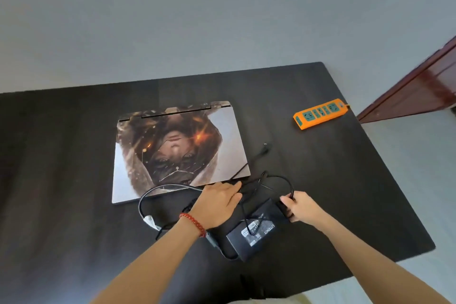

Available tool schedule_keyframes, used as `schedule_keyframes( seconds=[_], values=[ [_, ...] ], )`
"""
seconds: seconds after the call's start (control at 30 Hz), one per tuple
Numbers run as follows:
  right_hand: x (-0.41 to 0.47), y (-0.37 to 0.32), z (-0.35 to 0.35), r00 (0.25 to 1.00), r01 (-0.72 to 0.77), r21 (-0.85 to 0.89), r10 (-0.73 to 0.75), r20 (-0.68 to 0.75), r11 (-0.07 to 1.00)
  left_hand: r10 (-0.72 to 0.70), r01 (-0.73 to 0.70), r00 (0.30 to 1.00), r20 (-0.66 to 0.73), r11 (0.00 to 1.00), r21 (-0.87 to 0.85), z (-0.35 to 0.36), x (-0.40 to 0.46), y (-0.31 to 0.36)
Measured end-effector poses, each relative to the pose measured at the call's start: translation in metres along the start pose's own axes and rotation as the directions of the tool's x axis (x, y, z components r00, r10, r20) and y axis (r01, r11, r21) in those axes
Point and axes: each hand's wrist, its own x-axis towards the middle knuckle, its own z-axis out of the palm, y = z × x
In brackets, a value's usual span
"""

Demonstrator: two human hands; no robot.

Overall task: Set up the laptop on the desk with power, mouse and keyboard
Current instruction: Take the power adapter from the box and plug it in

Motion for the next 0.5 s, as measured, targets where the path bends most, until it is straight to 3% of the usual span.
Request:
schedule_keyframes(
  seconds=[0.07, 0.17, 0.27, 0.37, 0.5],
  values=[
    [0.008, 0.016, -0.016, 1.0, -0.024, -0.016, 0.023, -0.013, 1.0, 0.02, -0.02, 1.0, 0.015, 1.0, -0.004, 0.01, 0.016, 0.009],
    [0.021, 0.019, -0.039, 0.989, 0.001, -0.07, -0.011, -0.146, 0.998, 0.028, -0.028, 0.998, 0.047, 1.0, -0.001, 0.012, 0.033, 0.017],
    [0.043, -0.005, -0.045, 0.971, 0.041, 0.012, -0.037, -0.237, 0.999, 0.035, -0.037, 0.997, 0.068, 0.999, 0.034, 0.004, 0.051, 0.018],
    [0.069, -0.039, -0.036, 0.976, 0.029, 0.204, 0.016, -0.216, 0.979, 0.006, -0.006, 1.0, 0.013, 0.999, 0.046, -0.012, 0.067, 0.015],
    [0.1, -0.076, -0.015, 0.968, -0.086, 0.199, 0.129, -0.213, 0.976, -0.082, 0.083, 0.996, -0.037, 0.996, 0.031, -0.034, 0.079, -0.001]
  ],
)
